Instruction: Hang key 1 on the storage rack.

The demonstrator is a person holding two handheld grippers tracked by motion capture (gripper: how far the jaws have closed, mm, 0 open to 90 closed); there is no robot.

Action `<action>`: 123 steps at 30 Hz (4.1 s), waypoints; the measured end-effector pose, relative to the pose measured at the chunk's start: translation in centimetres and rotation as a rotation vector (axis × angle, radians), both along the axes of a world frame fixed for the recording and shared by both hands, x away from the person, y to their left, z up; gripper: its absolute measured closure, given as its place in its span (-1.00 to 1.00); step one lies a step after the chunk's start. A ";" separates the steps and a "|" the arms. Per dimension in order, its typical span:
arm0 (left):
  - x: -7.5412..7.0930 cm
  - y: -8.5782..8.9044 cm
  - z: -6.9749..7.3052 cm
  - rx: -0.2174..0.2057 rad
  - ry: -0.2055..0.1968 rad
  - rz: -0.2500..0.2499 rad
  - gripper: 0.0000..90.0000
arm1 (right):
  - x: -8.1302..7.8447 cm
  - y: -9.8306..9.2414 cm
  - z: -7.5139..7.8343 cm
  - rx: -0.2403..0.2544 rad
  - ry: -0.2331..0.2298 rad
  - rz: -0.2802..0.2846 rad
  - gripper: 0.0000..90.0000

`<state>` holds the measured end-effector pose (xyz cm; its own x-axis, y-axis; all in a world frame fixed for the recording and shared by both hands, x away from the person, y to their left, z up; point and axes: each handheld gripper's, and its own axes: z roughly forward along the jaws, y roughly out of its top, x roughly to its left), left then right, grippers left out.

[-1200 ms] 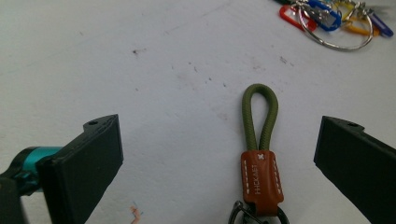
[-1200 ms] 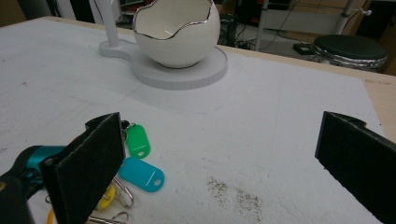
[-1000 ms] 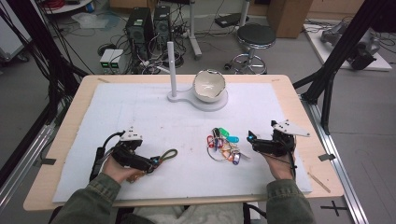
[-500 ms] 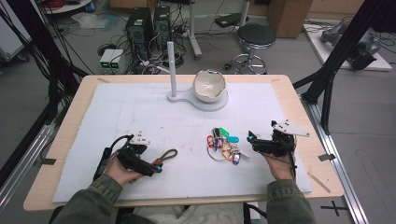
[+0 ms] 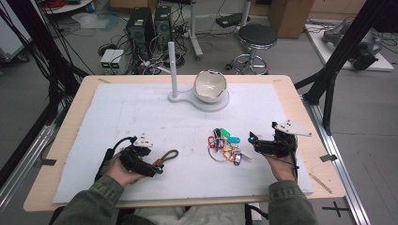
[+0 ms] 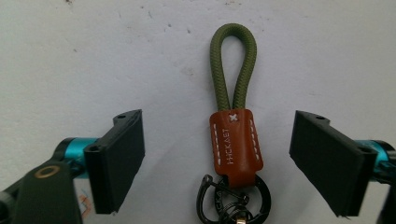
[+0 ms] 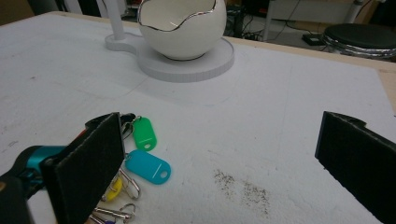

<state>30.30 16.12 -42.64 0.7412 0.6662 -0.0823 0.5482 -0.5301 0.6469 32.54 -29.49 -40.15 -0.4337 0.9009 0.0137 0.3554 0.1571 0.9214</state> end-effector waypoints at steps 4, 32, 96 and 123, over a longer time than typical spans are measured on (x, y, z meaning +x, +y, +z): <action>-0.1 -0.2 0.0 0.013 -0.014 -0.008 -0.33 | 0.0 -0.1 0.0 0.006 0.002 0.001 -0.99; -0.2 0.2 0.5 -0.038 0.002 -0.027 0.72 | 0.2 -1.0 0.1 0.098 0.023 -0.028 -0.99; 4.3 5.6 9.1 -0.314 -0.107 0.214 0.78 | -0.3 -1.2 0.2 0.114 0.004 -0.052 -0.99; 11.5 8.3 13.7 -0.393 -0.094 0.355 0.78 | -0.4 -1.3 0.2 0.112 0.005 -0.050 -0.99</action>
<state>41.75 24.47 -28.91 0.4921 0.8095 -0.3204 0.5802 -0.0306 0.8139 32.13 -30.80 -39.99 -0.3880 0.9141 0.1179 0.3648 0.0348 0.9304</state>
